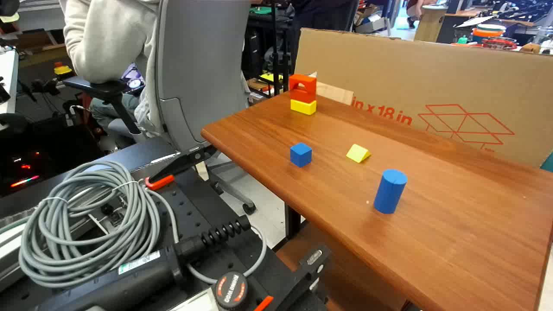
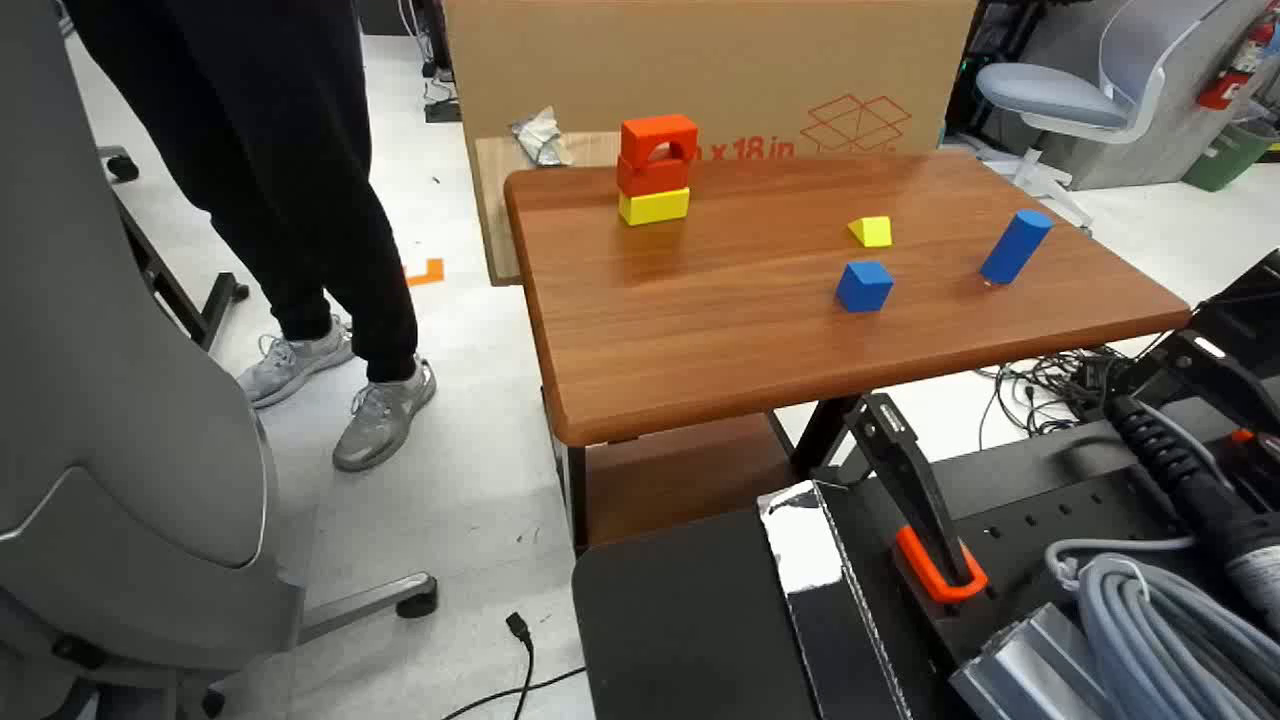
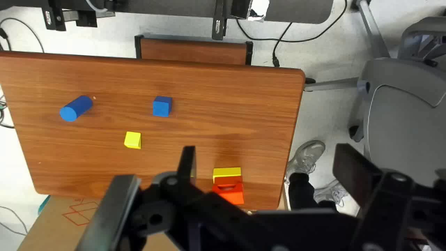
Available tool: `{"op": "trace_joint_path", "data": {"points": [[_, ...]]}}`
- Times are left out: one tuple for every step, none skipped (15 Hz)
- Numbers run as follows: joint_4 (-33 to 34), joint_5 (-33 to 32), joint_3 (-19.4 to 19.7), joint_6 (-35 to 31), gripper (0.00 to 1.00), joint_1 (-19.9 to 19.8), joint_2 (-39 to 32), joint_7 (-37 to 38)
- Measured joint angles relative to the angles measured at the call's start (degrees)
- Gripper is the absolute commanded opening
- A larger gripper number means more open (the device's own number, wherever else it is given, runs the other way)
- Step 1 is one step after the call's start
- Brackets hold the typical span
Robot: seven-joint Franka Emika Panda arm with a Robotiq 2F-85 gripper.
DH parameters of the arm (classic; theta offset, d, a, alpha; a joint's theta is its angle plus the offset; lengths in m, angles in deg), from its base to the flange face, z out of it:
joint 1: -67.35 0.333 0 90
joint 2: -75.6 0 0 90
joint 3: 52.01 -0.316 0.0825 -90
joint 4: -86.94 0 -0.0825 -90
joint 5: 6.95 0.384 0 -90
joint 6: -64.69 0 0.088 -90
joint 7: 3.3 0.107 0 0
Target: Pick up the blue object from the table and place it on top of the orange object
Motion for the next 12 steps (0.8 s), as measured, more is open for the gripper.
{"op": "trace_joint_path", "data": {"points": [[0.0, 0.0, 0.0, 0.0, 1.0, 0.0, 0.0, 0.0], [0.0, -0.1, 0.0, 0.0, 1.0, 0.0, 0.0, 0.0], [0.0, -0.2, 0.1, 0.0, 1.0, 0.0, 0.0, 0.0], [0.0, -0.2, 0.2, 0.0, 1.0, 0.0, 0.0, 0.0], [-0.1, -0.3, 0.4, 0.0, 1.0, 0.0, -0.1, -0.1], [-0.2, -0.3, 0.9, 0.0, 1.0, 0.0, -0.1, -0.4], [-0.4, -0.4, 1.4, -0.1, 1.0, 0.0, -0.1, -0.7], [-0.6, -0.6, 2.0, -0.1, 1.0, 0.0, -0.1, -1.2], [-1.0, -0.8, 2.7, -0.3, 1.0, -0.1, -0.1, -1.6], [-1.3, -0.8, 3.5, -0.5, 1.0, -0.2, -0.1, -2.2], [-1.7, -0.9, 4.3, -0.8, 1.0, -0.4, -0.1, -2.7], [-2.0, -1.1, 5.1, -1.2, 1.0, -0.7, -0.2, -3.2]]}}
